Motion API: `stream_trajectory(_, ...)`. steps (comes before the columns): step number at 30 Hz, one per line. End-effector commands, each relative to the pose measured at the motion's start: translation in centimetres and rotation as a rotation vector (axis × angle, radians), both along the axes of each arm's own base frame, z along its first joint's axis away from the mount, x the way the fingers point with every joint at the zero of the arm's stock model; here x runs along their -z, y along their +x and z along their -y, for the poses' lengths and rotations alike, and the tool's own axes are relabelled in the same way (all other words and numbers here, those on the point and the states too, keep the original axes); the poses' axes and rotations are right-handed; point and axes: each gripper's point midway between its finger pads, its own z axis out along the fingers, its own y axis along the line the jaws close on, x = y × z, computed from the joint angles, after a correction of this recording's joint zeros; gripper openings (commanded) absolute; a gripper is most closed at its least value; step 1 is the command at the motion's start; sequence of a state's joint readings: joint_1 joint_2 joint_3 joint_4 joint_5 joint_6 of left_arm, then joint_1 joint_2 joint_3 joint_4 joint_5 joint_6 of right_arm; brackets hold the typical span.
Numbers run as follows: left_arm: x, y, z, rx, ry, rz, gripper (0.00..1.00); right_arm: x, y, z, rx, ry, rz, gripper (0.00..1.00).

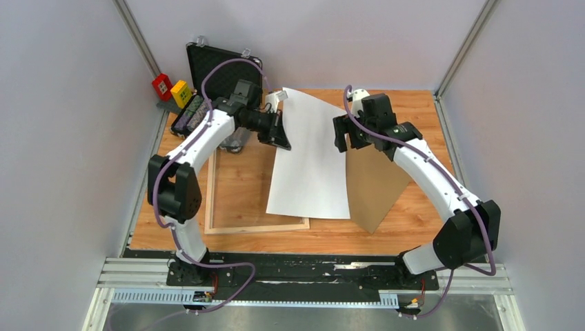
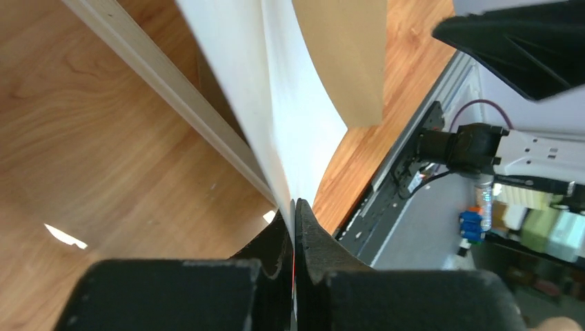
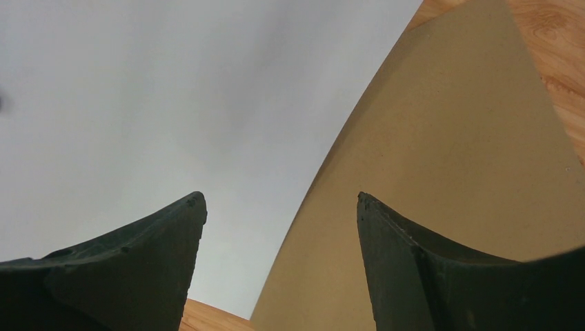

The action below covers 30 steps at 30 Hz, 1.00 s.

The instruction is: Put the photo into the frame

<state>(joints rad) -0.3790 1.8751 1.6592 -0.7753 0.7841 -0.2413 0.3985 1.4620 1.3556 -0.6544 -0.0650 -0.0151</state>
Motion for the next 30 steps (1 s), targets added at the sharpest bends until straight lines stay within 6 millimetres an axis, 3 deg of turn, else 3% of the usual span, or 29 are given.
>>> stream_trajectory(1,-2.6,-1.4,-3.5,0.045,0.044,0.132,0.00,-2.3,0.2,-0.2,-0.029,0.030,0.099,0.78)
stream_trajectory(8,-2.2,-0.9,-9.2,-0.035,0.111,0.130,0.00,-2.0,-0.3,0.4,-0.031,0.021,0.111,0.78)
stream_trajectory(17,0.2,-0.5,-15.8,-0.101,0.263,0.083,0.00,-1.8,-0.6,0.6,-0.035,0.028,0.113,0.78)
stream_trajectory(24,2.3,-0.5,-19.7,-0.123,0.391,0.055,0.00,-2.0,-0.7,0.6,-0.038,0.035,0.117,0.78)
stream_trajectory(30,3.5,-0.5,-21.2,-0.172,0.409,0.017,0.00,-1.8,-0.7,0.6,-0.039,0.035,0.113,0.78)
